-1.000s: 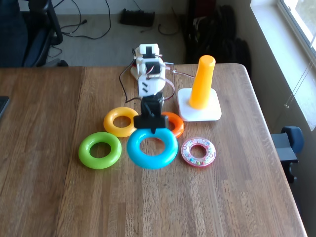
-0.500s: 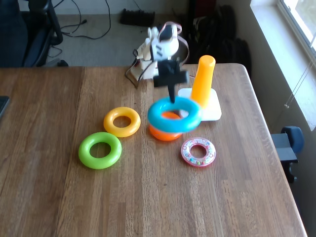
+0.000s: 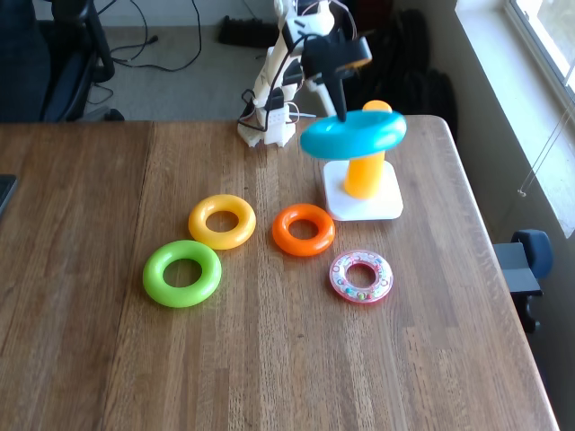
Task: Pick and place the blue ring
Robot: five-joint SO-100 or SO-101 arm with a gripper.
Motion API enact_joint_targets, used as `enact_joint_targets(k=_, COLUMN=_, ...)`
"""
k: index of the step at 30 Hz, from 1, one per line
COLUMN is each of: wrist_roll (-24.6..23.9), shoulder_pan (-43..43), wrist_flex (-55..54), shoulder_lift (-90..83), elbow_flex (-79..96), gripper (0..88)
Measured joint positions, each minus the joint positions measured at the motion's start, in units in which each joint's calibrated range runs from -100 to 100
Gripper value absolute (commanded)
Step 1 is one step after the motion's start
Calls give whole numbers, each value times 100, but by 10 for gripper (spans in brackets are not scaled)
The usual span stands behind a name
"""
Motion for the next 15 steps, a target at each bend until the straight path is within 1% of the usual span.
enact_joint_targets(k=9, wrist_roll=-15, shoulder_pan=-497, wrist_flex=0, shoulder_lift=-328, elbow_flex=45, gripper=23)
enact_joint_targets(k=15, wrist_roll=-254, shoulder_pan=-875, wrist_flex=0, shoulder_lift=-967, elbow_flex=1273, gripper=23)
